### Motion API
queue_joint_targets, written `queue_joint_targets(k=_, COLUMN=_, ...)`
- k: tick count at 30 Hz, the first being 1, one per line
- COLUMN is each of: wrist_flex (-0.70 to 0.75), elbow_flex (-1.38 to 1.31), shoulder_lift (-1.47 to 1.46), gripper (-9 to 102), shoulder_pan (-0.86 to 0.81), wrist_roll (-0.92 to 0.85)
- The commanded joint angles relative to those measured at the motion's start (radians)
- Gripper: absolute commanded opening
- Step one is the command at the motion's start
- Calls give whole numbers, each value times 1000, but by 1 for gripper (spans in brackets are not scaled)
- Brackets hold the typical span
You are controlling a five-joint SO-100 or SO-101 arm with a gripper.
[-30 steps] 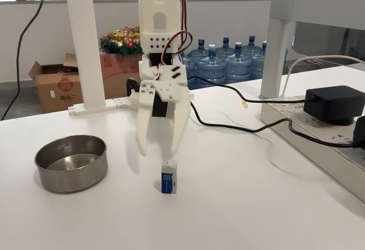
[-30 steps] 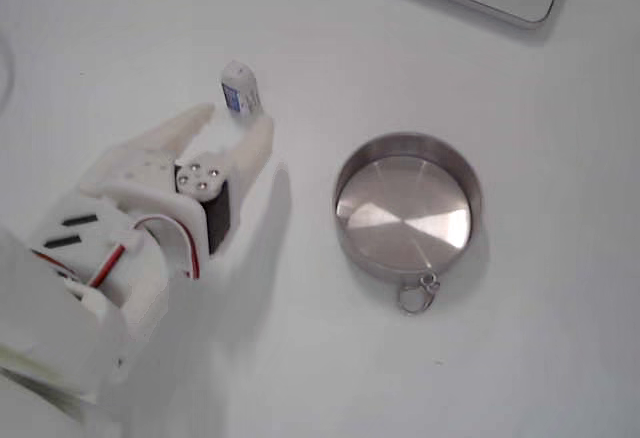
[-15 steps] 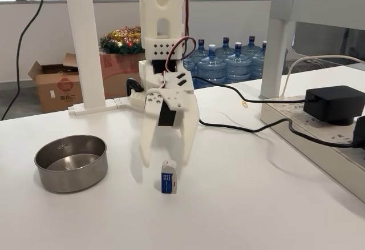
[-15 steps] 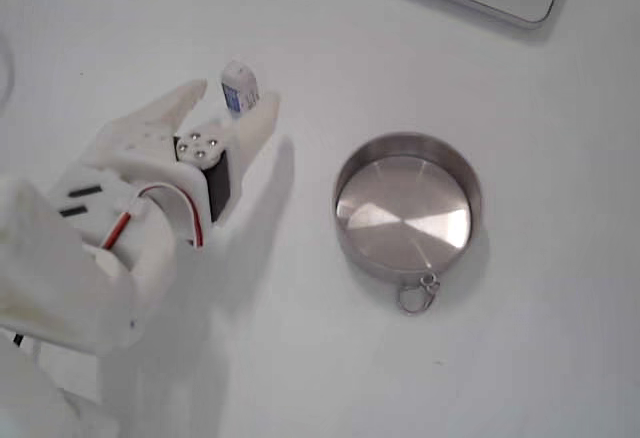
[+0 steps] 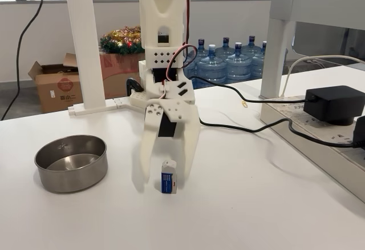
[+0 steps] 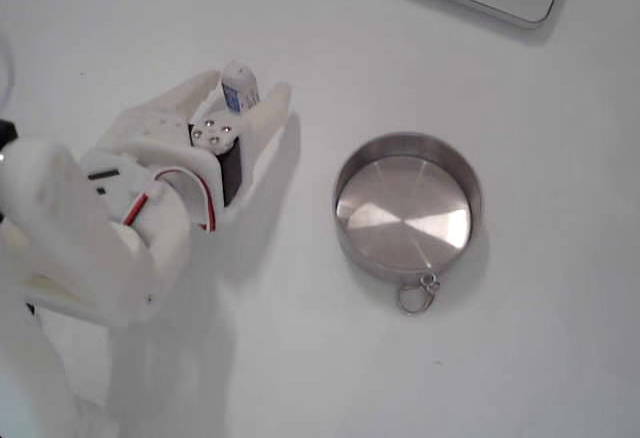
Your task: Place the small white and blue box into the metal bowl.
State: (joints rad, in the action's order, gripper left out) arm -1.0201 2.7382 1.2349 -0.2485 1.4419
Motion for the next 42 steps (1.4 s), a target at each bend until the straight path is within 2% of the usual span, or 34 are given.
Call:
queue_joint_targets(k=1, wrist_flex=-20, elbow_flex=-38, shoulder_lift=-20, gripper=24, shoulder_pan=-8, wrist_roll=9)
queue_joint_targets(k=8, wrist_flex=-21, elbow_flex=-63, shoulder_lift=-38, gripper=22, shoulder_pan=-8, wrist_roll=9)
queue_joint_targets(k=15, wrist_flex=-32, elbow_flex=-55, shoulder_lift=-32, gripper=6, shoulder_pan=-44, wrist_roll=8)
queue_joint_targets(k=21, wrist_flex=-147, elbow_flex=-55, shoulder_lift=-80, gripper=-1, shoulder_pan=-57, wrist_roll=0)
queue_joint_targets(k=31, wrist_flex=-244, elbow_flex=-6, shoulder_lift=-83, gripper=-2, shoulder_pan=-101, wrist_roll=-3)
queue_joint_targets(k=36, wrist_flex=-322, elbow_flex=101, shoulder_lift=54, gripper=-2, shoulder_pan=-184, wrist_roll=-5)
queue_joint_targets(k=42, wrist_flex=-319, elbow_flex=189, shoulder_lift=196, gripper=-2, shoulder_pan=-288, wrist_roll=6)
